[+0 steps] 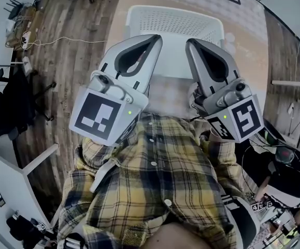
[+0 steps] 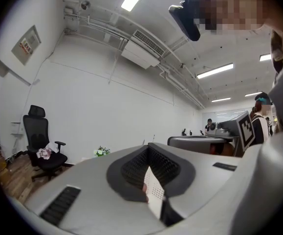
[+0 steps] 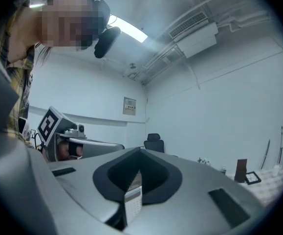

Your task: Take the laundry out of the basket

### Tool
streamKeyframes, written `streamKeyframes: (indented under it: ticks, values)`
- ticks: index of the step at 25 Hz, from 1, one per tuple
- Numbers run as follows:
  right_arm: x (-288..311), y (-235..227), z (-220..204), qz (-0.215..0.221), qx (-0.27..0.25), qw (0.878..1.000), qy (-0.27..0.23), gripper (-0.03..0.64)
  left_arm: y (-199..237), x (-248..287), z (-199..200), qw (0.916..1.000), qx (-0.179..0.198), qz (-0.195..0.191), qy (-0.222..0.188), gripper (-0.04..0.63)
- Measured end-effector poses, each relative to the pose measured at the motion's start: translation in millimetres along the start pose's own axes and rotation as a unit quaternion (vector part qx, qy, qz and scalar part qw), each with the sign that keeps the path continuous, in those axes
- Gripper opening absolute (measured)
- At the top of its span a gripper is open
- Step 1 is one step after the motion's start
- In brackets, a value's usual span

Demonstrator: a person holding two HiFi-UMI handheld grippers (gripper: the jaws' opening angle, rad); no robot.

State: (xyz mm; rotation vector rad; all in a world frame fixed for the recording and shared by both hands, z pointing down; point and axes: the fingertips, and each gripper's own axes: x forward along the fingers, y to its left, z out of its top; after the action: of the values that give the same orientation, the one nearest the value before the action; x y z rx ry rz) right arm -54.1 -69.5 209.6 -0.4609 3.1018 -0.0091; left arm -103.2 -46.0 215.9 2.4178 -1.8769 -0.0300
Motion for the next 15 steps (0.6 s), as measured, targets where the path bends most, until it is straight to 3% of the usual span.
streamKeyframes:
  ticks: [15]
  values:
    - [-7.4, -7.9, -9.4, -0.005, 0.007, 1.0, 0.024, 0.005, -15.4, 10.9, -10.8, 0.9988, 0.008, -0.026, 0.041, 0.029]
